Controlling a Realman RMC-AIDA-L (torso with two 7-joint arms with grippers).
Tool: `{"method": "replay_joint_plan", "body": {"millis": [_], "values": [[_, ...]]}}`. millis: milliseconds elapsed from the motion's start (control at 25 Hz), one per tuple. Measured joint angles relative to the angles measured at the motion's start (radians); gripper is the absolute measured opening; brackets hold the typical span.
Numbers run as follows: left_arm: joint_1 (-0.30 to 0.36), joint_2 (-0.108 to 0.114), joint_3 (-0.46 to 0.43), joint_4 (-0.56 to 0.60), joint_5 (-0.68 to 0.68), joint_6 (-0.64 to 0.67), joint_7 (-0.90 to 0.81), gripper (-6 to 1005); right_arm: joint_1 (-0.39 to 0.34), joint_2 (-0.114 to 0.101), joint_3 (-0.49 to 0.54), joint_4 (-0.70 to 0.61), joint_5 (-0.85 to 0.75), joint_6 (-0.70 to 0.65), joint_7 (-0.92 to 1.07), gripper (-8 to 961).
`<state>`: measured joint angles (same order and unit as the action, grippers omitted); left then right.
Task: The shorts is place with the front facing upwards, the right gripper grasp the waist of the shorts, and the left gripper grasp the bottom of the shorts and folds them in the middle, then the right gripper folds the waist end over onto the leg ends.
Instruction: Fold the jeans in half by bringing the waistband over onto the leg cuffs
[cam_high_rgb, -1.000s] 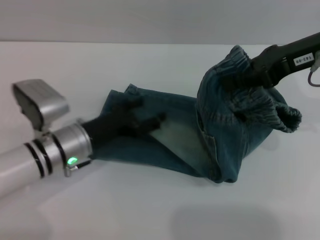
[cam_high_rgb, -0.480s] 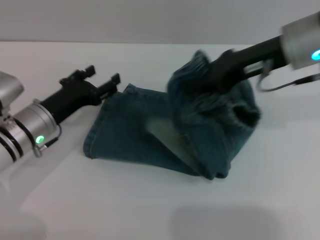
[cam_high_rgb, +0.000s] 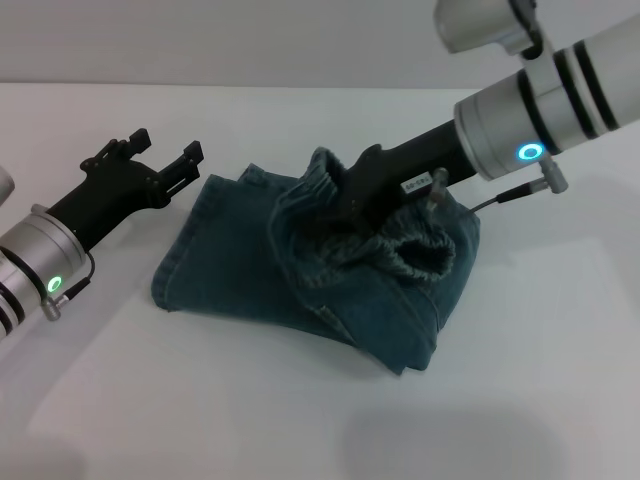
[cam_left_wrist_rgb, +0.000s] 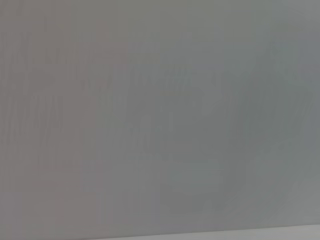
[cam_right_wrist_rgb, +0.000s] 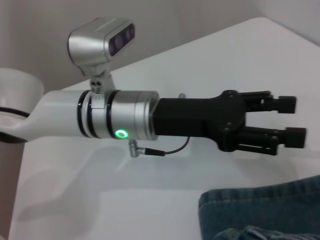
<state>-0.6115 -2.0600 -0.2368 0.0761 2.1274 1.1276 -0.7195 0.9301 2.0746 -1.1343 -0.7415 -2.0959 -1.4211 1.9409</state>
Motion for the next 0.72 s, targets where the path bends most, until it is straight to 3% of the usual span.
{"method": "replay_joint_plan", "body": {"millis": [200,440,720], "values": [[0.006,-0.001,-0.017,-0.015,-0.003,-0.004,0.009,814,0.006,0.002,-0.067,0.006,0.035,0.032,0.006,100],[0.008,-0.002,-0.018,-0.024,-0.003,-0.006,0.016,815,-0.009,0.004,-0.107,0.000,0.100,0.064,-0.023,307],[0.014,-0.002,-0.018,-0.041,-0.003,-0.017,0.035,814,-0.034,0.001,-0.111,-0.002,0.190,0.087,-0.088,460]]}}
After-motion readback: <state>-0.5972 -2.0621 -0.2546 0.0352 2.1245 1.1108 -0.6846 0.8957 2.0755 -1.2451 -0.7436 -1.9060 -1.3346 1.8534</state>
